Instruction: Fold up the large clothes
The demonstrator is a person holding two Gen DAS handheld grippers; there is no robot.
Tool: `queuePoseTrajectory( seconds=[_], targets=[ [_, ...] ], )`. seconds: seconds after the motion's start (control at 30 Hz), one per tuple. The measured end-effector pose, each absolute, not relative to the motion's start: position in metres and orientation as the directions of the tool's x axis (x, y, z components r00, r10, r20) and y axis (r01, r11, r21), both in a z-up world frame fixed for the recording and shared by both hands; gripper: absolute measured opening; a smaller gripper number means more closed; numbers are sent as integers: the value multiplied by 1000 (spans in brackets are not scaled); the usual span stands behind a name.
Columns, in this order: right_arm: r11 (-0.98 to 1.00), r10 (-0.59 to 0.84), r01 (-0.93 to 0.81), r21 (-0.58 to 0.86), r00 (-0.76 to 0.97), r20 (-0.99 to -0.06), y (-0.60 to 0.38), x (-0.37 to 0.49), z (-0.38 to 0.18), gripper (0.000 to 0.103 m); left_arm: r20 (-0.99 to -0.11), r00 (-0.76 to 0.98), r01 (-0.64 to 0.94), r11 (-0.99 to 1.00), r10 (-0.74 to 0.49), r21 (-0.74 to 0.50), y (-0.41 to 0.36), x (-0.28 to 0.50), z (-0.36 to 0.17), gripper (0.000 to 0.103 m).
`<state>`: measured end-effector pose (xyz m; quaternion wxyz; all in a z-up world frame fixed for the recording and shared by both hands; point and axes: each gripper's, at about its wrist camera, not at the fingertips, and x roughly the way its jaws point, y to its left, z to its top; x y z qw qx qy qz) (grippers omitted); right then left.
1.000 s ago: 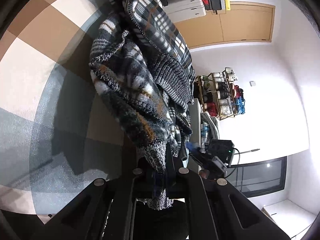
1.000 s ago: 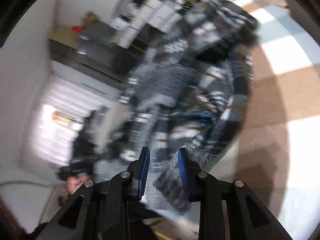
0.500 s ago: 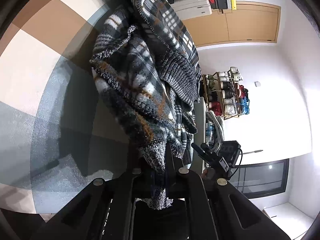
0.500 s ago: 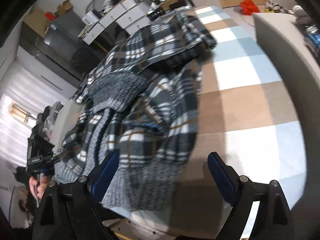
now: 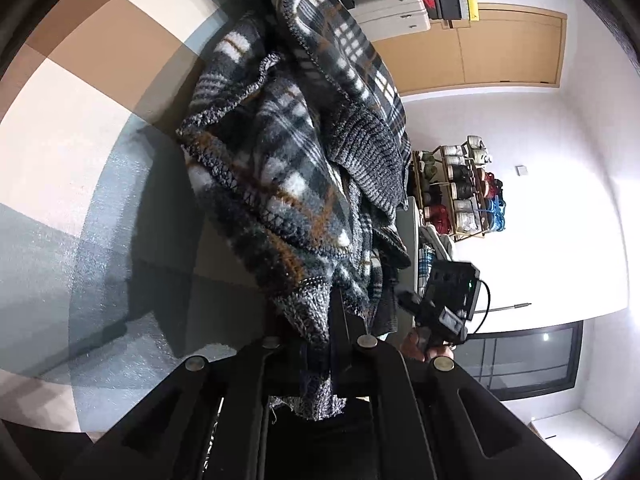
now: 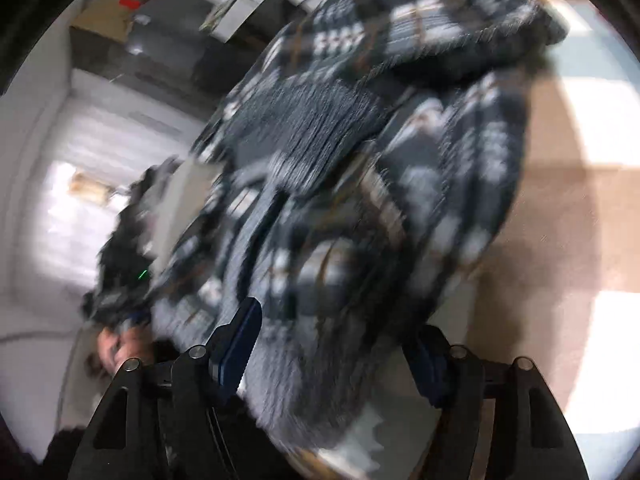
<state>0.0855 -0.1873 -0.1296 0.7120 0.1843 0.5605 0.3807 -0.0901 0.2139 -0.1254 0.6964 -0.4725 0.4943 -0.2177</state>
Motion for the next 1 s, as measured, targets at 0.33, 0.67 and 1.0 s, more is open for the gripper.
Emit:
queuePoseTrajectory(
  seconds=[0.33, 0.67, 1.0],
  targets=[
    [697, 711, -313, 645, 185, -679, -180, 85, -133, 36, -615, 367, -243, 566, -698, -788, 215, -85, -137, 17],
    [528, 841, -192, 827, 257, -477, -202, 77, -137, 16, -591, 365, -258, 531, -720, -807, 215, -92, -140, 37],
    [465, 884, -133, 875, 119, -451, -191, 79, -157, 53, -531, 374, -193, 496, -761, -847, 209, -87, -132, 80]
  ],
)
